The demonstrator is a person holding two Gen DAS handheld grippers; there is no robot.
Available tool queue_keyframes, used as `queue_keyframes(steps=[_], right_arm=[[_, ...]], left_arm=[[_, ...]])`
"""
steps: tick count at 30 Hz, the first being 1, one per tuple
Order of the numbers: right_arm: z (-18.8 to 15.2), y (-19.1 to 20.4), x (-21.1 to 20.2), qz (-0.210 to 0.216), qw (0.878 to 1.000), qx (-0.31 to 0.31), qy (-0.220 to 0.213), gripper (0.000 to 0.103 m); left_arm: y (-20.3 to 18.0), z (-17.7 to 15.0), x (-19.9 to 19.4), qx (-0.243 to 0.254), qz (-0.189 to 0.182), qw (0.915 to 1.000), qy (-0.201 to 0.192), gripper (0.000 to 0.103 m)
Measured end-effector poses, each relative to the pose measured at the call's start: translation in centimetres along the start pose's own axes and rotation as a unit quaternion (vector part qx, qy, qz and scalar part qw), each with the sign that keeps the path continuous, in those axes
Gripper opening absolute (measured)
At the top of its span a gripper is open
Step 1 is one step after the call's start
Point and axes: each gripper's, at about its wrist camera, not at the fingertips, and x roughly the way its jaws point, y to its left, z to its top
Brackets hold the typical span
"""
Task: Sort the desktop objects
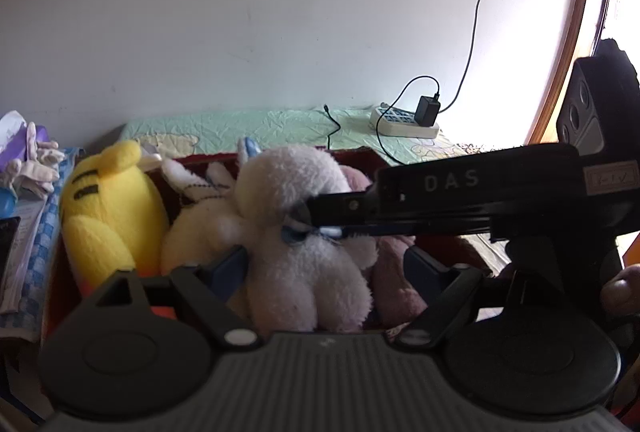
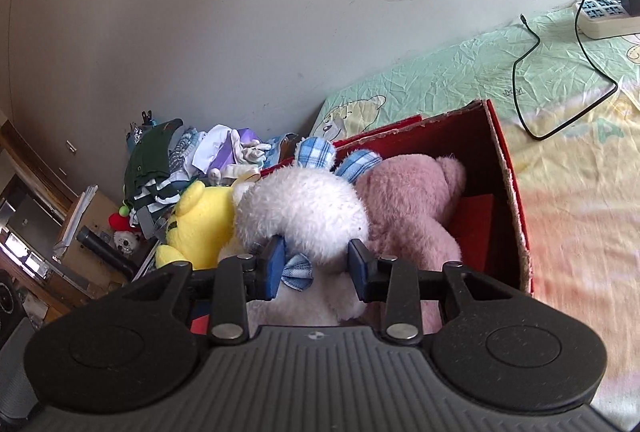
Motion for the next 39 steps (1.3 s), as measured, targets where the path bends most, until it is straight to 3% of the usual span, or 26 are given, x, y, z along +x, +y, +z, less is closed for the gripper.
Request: queue_keyframes(steps=[5,9,14,19,21,26,28,31,37,39], right_arm=[[0.4,-1.5,-3.4,0.020,0.999,0.044,-0.017,0.054],[-0.1,-2.4,-7.3,-0.010,0.998,0.037,-0.045,0.060],[-1.0,-3.9,-11.9,-0.129,0.989,0.003,-0.072,0.067],[-2.0,-7.3,-14.8,-0.281,0.958,-0.004,-0.050,0.072],[-2.3,-8.9,-16.1,-0.319,0.947,0.008,-0.040,0.073],[-3.9,-13.2,-19.4,-0.405,0.912,0.063,-0.015,0.078],[-4.5,-14.2,-20.1,-0.424,0.903,0.062,-0.003,0.079],[-4.8,-15.3,-21.1,-0.432,0.900,0.058,0.012,0.079],[-4.9,-16.5,-21.4,-0.458,0.888,0.038,0.018,0.083],[-4.9,-16.6,-20.7,-0.453,0.891,0.030,0.033,0.083]], left_arm=[[-1.7,0.0,-1.8,0.010,0.022,0.9996,-0.016,0.094],[-3.7,0.6,-2.1,0.029,0.050,0.9983,-0.012,0.095],[-8.2,2.0,-0.4,0.054,0.068,0.9960,0.018,0.095],[-14.5,2.9,2.3,0.078,0.060,0.9922,0.076,0.095],[-16.7,2.9,3.7,0.076,0.054,0.9906,0.101,0.103],[-21.5,2.0,7.0,0.059,0.046,0.9848,0.156,0.103],[-22.9,1.5,7.6,0.065,0.059,0.9823,0.166,0.103],[-24.6,0.9,8.5,0.072,0.088,0.9774,0.179,0.103],[-24.4,0.1,8.8,0.026,0.112,0.9714,0.207,0.103],[-23.9,-0.1,8.3,0.013,0.124,0.9704,0.207,0.103]])
